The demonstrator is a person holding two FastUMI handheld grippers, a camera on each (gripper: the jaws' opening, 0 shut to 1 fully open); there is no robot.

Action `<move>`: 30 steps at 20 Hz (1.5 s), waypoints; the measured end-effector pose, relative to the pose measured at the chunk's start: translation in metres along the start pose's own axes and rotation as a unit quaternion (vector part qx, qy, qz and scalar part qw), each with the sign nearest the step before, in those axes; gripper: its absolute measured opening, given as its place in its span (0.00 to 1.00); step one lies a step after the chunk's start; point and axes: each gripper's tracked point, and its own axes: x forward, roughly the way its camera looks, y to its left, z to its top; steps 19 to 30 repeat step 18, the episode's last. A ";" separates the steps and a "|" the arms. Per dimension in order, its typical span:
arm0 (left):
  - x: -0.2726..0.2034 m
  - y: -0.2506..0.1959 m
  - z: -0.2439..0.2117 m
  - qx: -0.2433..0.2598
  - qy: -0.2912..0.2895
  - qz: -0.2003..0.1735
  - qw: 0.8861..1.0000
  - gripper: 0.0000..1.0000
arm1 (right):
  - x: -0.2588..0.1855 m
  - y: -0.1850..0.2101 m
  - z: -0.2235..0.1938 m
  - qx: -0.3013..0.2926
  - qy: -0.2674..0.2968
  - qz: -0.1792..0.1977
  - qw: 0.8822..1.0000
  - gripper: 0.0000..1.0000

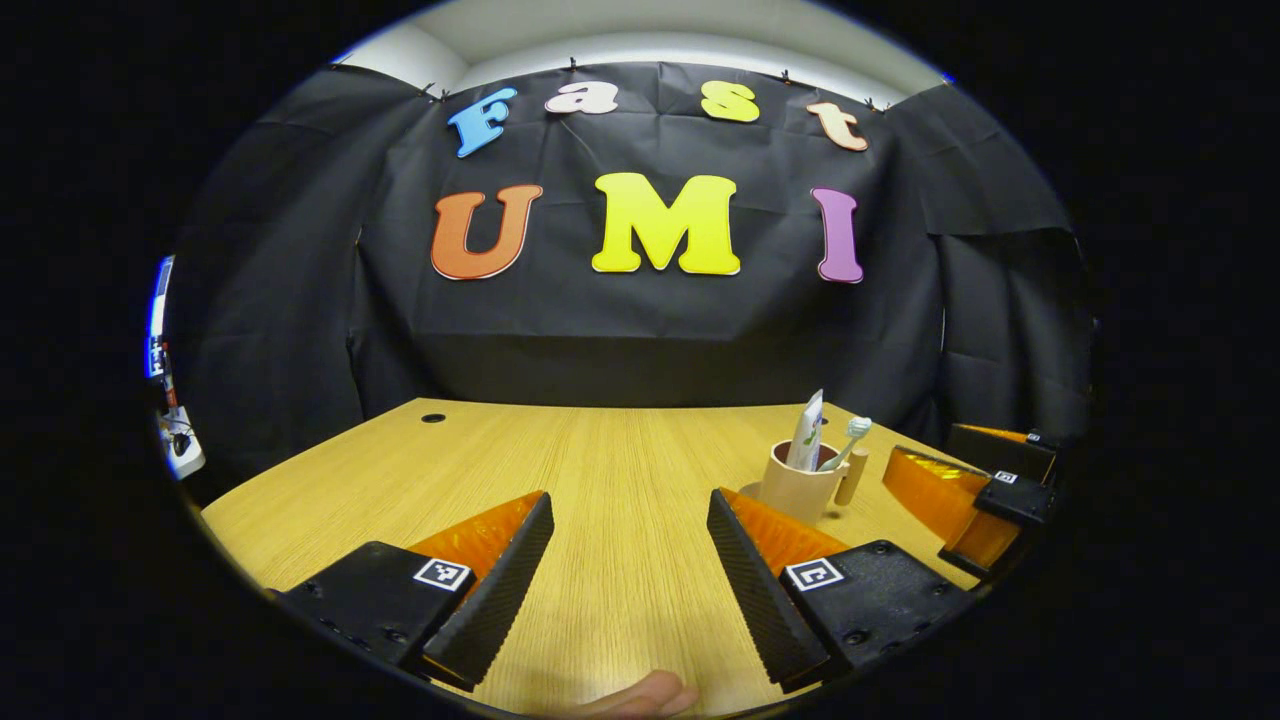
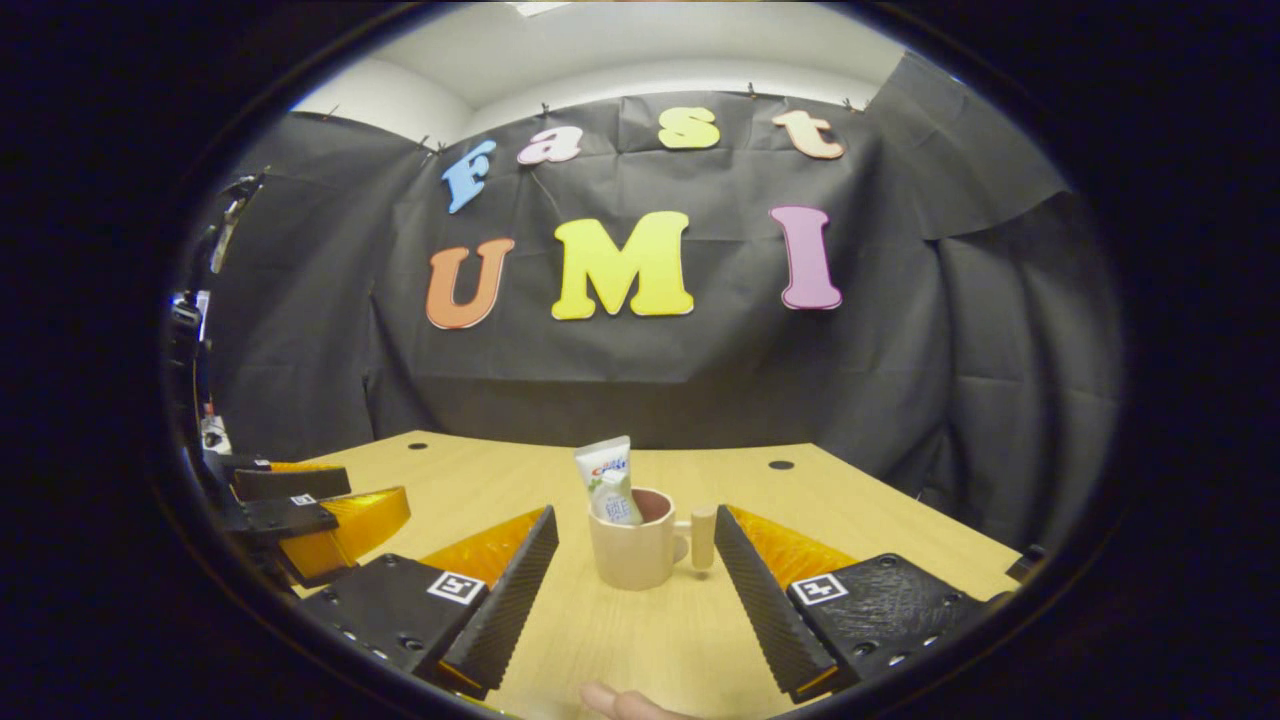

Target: Put the toothbrush and toothpaste on the desktop into the cup, then pick up the cup and place it on the coaster on the desktop.

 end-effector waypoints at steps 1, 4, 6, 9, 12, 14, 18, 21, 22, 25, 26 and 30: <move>0.001 -0.002 -0.002 0.002 0.003 -0.001 1.000 0.98 | 0.000 -0.001 0.001 0.000 -0.003 0.003 1.000 0.95; 0.002 -0.003 -0.007 0.008 0.009 -0.005 1.000 0.98 | 0.002 -0.009 -0.003 0.004 -0.003 0.001 1.000 0.97; 0.002 -0.003 -0.006 0.015 0.007 -0.007 1.000 0.98 | 0.004 -0.011 -0.004 0.009 0.000 0.001 1.000 0.95; 0.003 -0.005 -0.003 0.024 -0.002 -0.013 1.000 0.98 | 0.004 -0.011 -0.006 0.007 0.000 0.000 1.000 0.95; 0.002 -0.006 -0.001 0.028 -0.005 -0.015 0.999 0.98 | 0.003 -0.007 -0.006 -0.001 -0.004 0.002 1.000 0.95; 0.001 -0.005 -0.001 0.029 -0.005 -0.014 0.999 0.98 | 0.003 -0.004 -0.006 -0.006 -0.006 0.006 1.000 0.95; 0.002 -0.004 0.000 0.028 -0.007 -0.012 1.000 0.98 | 0.002 -0.002 -0.005 -0.012 -0.012 0.009 1.000 0.95; 0.002 -0.004 0.000 0.028 -0.007 -0.012 1.000 0.98 | 0.002 -0.002 -0.005 -0.012 -0.012 0.009 1.000 0.95; 0.002 -0.004 0.000 0.028 -0.007 -0.012 1.000 0.98 | 0.002 -0.002 -0.005 -0.012 -0.012 0.009 1.000 0.95; 0.002 -0.004 0.000 0.028 -0.007 -0.012 1.000 0.98 | 0.002 -0.002 -0.005 -0.012 -0.012 0.009 1.000 0.95; 0.002 -0.004 0.000 0.028 -0.007 -0.012 1.000 0.98 | 0.002 -0.002 -0.005 -0.012 -0.012 0.009 1.000 0.95; 0.002 -0.004 0.000 0.028 -0.007 -0.012 1.000 0.98 | 0.002 -0.002 -0.005 -0.012 -0.012 0.009 1.000 0.95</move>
